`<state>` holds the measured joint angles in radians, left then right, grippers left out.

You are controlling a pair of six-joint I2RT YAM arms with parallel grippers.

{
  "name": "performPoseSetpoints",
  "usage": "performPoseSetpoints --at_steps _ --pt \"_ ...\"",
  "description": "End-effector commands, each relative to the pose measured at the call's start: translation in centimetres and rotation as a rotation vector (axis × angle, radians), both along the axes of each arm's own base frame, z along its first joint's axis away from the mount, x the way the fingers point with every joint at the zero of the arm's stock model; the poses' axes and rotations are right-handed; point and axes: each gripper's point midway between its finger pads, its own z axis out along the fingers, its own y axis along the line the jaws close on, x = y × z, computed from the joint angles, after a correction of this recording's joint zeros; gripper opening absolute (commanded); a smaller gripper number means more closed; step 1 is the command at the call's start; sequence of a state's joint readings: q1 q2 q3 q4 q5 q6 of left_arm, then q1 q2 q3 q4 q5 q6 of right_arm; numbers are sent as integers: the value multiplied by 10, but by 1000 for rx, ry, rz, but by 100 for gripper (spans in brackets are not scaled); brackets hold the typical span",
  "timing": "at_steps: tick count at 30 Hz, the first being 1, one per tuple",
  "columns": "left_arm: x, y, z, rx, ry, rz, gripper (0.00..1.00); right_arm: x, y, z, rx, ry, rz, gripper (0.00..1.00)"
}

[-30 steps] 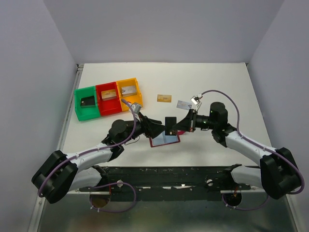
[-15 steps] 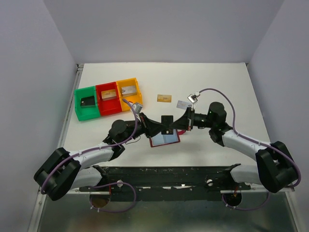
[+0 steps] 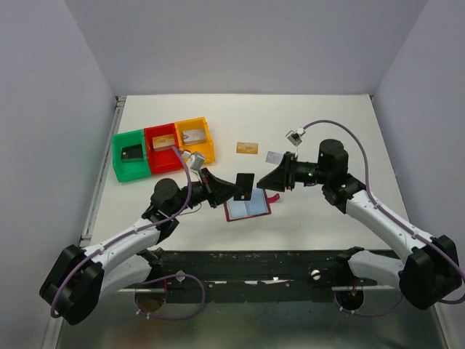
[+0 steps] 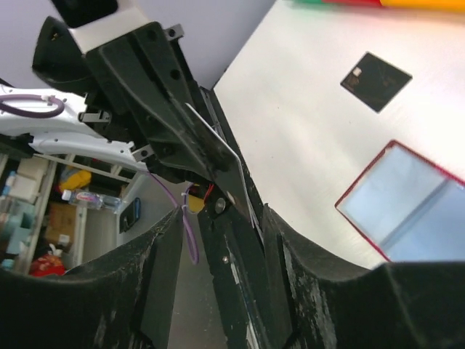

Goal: Take the credit cards out of the card holder
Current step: Place the credit card at the center of the board.

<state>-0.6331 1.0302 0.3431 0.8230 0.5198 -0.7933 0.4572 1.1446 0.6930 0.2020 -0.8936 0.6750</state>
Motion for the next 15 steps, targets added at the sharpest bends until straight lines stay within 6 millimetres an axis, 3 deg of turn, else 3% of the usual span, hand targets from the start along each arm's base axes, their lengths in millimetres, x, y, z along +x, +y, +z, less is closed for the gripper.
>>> performPoseSetpoints --at_steps 1,7,15 --pt "-32 0 7 112 -14 -218 0 -12 -9 9 -94 -69 53 56" --pt "-67 1 6 225 44 -472 0 -22 -9 21 -84 -106 105 56" --pt "-69 1 3 292 74 -534 0 -32 -8 27 -75 -146 145 56"
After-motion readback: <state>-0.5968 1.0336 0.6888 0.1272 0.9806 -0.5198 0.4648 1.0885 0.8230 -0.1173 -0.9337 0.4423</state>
